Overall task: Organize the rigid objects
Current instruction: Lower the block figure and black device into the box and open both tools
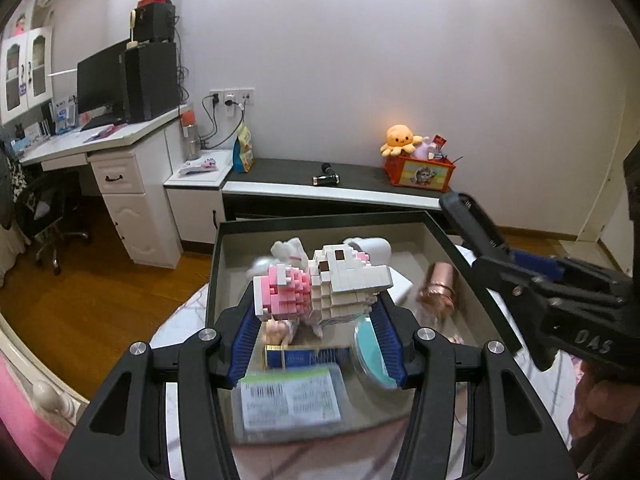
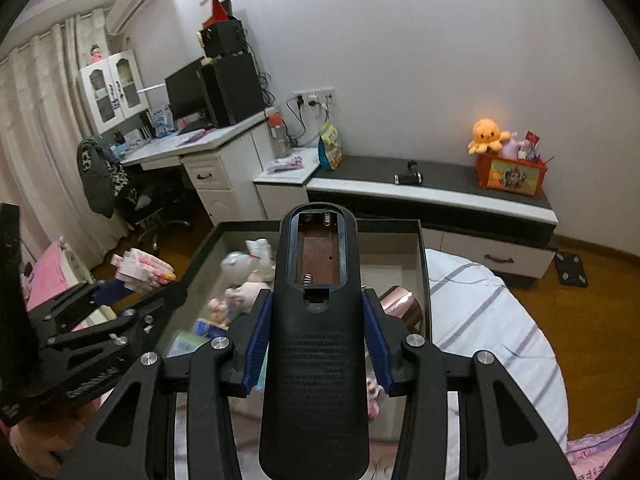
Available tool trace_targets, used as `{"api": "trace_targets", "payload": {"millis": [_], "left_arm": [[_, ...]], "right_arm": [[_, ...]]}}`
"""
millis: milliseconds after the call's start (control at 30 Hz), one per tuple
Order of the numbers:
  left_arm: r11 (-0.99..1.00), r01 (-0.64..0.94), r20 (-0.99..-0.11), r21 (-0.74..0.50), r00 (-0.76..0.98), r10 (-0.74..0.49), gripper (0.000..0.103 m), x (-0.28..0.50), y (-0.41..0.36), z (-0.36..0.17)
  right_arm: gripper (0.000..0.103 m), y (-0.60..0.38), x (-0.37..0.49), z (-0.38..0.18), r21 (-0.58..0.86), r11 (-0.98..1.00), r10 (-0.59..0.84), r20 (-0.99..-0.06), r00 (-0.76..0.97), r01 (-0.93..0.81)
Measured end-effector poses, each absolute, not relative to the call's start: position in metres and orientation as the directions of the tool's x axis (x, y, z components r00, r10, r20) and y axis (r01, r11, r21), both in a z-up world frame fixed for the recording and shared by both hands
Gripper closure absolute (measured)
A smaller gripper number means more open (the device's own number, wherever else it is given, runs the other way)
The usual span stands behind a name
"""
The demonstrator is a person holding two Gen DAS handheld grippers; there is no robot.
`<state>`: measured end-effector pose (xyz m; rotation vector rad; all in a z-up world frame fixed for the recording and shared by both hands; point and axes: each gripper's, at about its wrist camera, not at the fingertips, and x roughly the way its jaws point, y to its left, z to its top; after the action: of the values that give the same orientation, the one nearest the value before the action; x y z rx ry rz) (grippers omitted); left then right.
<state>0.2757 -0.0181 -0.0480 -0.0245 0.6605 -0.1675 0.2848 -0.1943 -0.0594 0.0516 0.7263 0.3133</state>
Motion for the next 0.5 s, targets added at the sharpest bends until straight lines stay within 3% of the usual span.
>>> {"api": "trace_targets", "payload": {"millis": [400,433,500], "left_arm": [[0.988,0.139,-0.679,-0.067,0.719,-0.147,0.048,0.321,-0.024,-0.084],[0.988,0.139,-0.682,-0.067,0.716,-0.147,0.046,0.321,-0.024,-0.086],[0.990,0.129,-0.683,-0.061,0.718,-0.136,0.026,0.318,-0.022,-0.088]], "right_arm": [[0.057,-0.199,0.320,-0.101,0.188,0.957,0.289,-0.706,0.647,-0.222],[0.057,-0.200,0.320,-0.102,0.193,0.955,0.293,-0.706,0.644,-0.224],[0.039,-0.202,0.318,-0.101,0.201,0.953,0.301,-0.697,0.651,-0.225]]}}
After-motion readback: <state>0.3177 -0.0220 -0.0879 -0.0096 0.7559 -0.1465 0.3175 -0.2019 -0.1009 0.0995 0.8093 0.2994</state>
